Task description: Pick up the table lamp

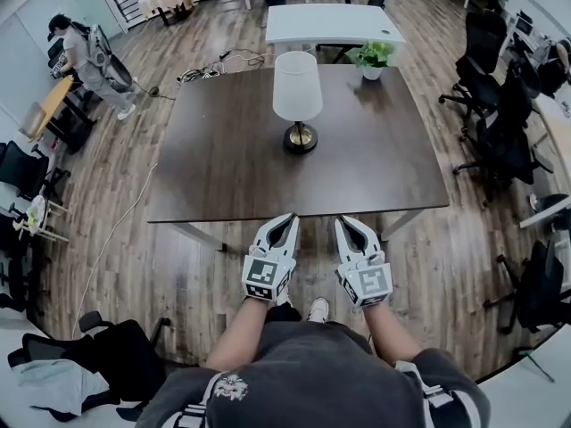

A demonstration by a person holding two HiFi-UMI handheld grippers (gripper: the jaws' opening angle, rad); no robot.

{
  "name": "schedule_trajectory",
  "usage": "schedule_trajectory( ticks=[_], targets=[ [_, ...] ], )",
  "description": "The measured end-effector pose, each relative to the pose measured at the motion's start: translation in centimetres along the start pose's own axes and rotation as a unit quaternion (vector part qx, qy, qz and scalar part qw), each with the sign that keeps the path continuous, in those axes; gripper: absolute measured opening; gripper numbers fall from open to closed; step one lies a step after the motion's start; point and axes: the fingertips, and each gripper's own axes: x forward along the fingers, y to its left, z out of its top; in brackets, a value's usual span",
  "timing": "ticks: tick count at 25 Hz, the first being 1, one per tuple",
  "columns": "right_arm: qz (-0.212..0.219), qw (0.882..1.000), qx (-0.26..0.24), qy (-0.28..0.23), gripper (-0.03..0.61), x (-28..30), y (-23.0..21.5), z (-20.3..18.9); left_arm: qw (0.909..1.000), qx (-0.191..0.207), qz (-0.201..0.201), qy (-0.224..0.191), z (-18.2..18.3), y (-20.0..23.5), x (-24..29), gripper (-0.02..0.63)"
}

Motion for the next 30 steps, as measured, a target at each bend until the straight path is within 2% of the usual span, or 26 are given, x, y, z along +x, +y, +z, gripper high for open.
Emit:
schedule_trajectory(
  ticks=[6, 12, 19, 30],
  targets=[
    [0.003, 1.0, 0.0, 0.003, 0.025, 4.1, -0.9, -0.5, 1.0, -0.004, -0.001, 0.008, -0.9, 3.2, 2.8, 0.008],
    [-0.005, 1.0, 0.009, -0.005, 0.025, 9.5, -1.2, 0.3, 0.9999, -0.003, -0.012, -0.002, 0.0, 7.0, 5.9, 0.008],
    [-0.001, 1.0, -0.008, -0.011, 0.025, 15.6, -1.5, 1.4, 0.9998, -0.004, -0.021, -0.005, 0.4, 11.5, 9.3, 0.007],
    [-0.025, 1.0, -0.018, 0.003, 0.025, 21.2, -2.2, 1.4, 0.9989, -0.001, -0.046, 0.001, 0.7, 16.6, 12.5, 0.006]
  ],
)
